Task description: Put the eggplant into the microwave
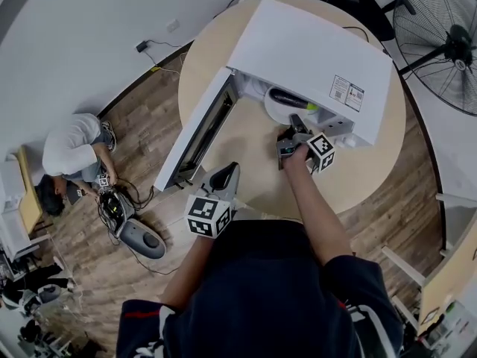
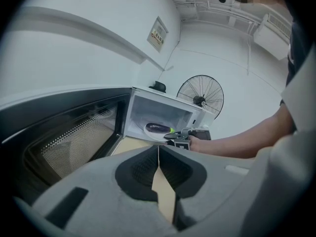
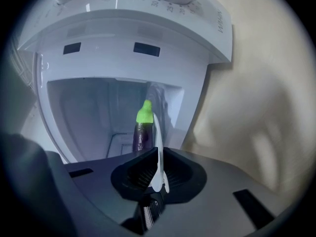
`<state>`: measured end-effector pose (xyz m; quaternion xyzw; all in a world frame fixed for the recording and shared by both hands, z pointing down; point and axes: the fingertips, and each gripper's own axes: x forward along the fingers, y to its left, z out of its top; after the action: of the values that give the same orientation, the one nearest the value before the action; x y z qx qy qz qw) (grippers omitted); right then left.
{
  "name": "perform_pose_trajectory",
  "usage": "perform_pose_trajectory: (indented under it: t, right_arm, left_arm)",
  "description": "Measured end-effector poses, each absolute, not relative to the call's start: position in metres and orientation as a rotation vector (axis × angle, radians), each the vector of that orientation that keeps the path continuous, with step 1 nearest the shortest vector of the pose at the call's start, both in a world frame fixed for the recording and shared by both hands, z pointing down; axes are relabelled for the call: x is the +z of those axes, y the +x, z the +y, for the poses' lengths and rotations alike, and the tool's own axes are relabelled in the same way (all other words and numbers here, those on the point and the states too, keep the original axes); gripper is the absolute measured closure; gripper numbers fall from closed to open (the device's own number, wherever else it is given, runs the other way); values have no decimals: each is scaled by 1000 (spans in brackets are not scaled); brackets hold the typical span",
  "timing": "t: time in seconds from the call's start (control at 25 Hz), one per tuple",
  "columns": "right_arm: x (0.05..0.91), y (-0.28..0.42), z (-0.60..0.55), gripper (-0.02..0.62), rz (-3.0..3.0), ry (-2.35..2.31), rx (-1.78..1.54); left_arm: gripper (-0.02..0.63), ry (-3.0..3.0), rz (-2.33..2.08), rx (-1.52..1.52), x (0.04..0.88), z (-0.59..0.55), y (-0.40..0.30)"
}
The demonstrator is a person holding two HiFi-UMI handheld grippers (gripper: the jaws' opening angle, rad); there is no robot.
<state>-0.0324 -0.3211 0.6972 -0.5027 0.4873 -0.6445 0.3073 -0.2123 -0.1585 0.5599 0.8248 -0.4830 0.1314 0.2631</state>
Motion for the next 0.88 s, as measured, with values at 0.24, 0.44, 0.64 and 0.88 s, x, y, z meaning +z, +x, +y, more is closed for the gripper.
perform_pose_trajectory:
  t: [0.24, 0.44, 0.64, 0.88]
  right_arm:
    - [697, -33, -323, 571, 1366, -1345, -1712]
    - [696, -34, -321, 519, 1412, -1339, -1719]
    - [692, -36, -314, 512, 1493, -1357, -1716]
    - [687, -36, -298, 512, 1578, -1380, -1714]
  left_arm:
    - [584, 2235, -1321, 350, 560, -167, -215]
    - [584, 2233, -1313, 351, 560, -166, -210]
    - [584, 2232, -1303, 350, 562, -165, -204]
    - [584, 2246, -1302, 340, 560, -167, -198]
